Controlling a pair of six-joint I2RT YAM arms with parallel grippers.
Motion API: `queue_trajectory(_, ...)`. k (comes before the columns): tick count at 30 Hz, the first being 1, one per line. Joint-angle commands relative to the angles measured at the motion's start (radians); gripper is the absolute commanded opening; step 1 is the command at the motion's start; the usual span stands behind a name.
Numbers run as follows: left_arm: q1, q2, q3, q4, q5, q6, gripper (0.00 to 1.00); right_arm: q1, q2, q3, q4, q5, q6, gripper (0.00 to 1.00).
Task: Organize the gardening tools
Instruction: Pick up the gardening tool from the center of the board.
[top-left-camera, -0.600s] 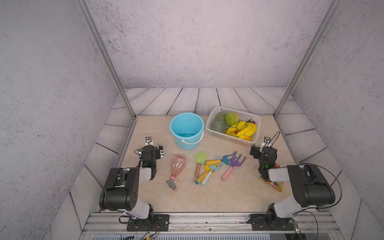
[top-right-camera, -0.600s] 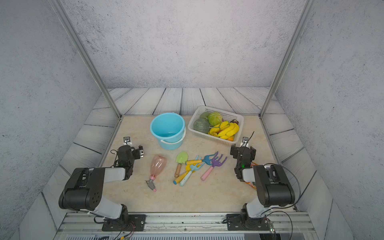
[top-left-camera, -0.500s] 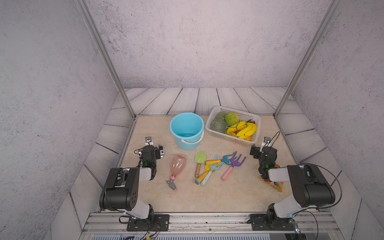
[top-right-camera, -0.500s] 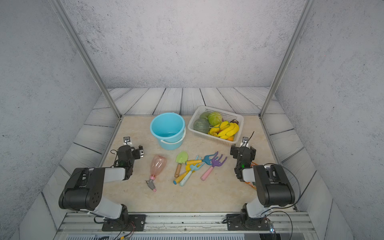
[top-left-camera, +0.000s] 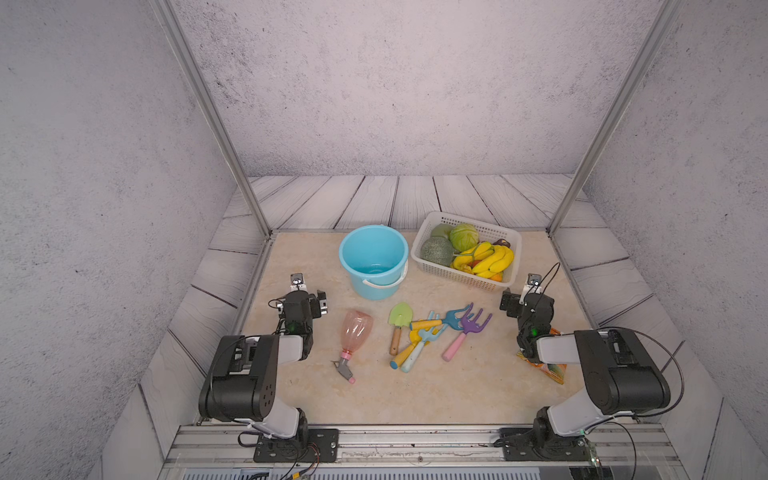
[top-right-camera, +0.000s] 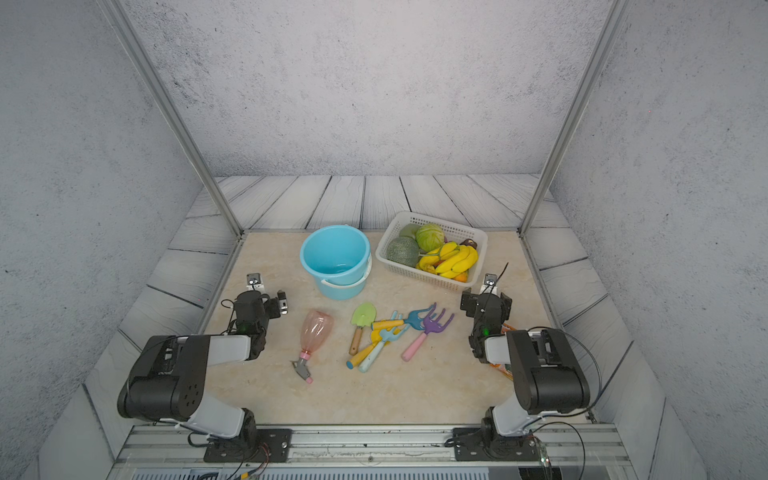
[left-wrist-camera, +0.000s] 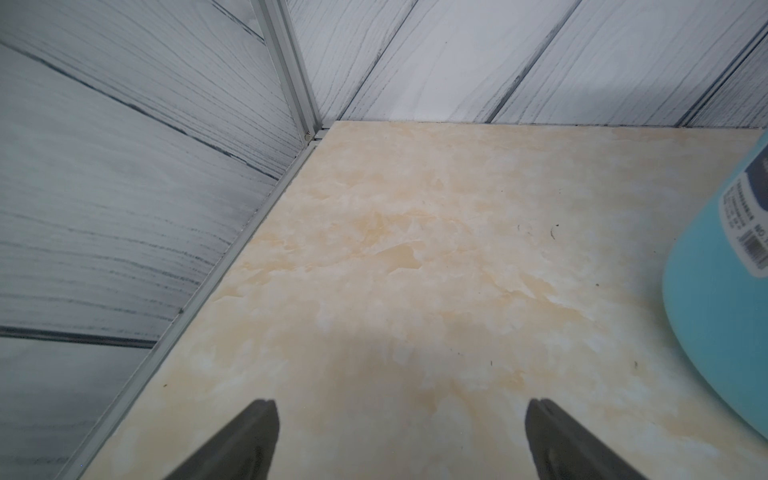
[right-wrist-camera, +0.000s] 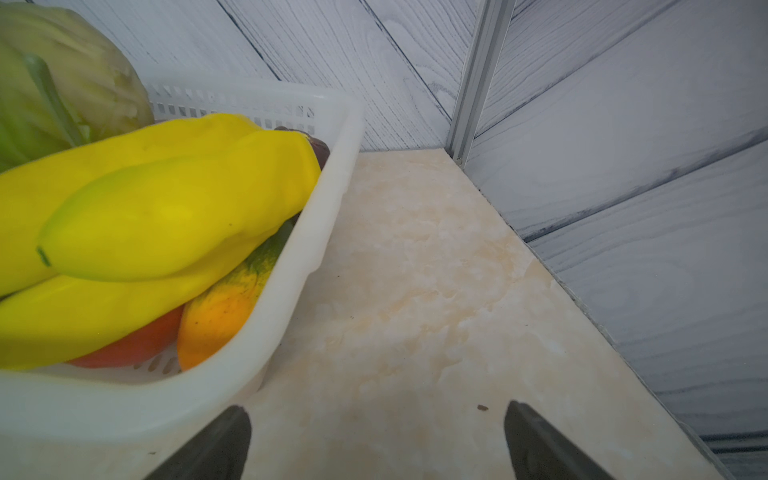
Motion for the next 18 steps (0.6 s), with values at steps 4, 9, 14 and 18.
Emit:
queue_trajectory(4,0.005,-0.003,0.019,0.003,0.006,0.008,0.99,0.004,0.013,0.01,0.015,0.005,0.0,0.99)
queue_trajectory(9,0.006,-0.087,0.106,-0.213,-0.018,-0.002,0.99,0.003,-0.171,-0.001,-0.121,-0.003,-0.006,0.99)
queue_trajectory(14,0.014,-0.201,0.214,-0.491,-0.128,-0.157,0.99,0.003,-0.377,0.035,-0.326,0.017,0.103,0.99)
queue_trajectory(18,0.041,-0.293,0.301,-0.771,-0.171,-0.608,0.99,0.004,-0.509,0.162,-0.607,0.015,0.374,0.99)
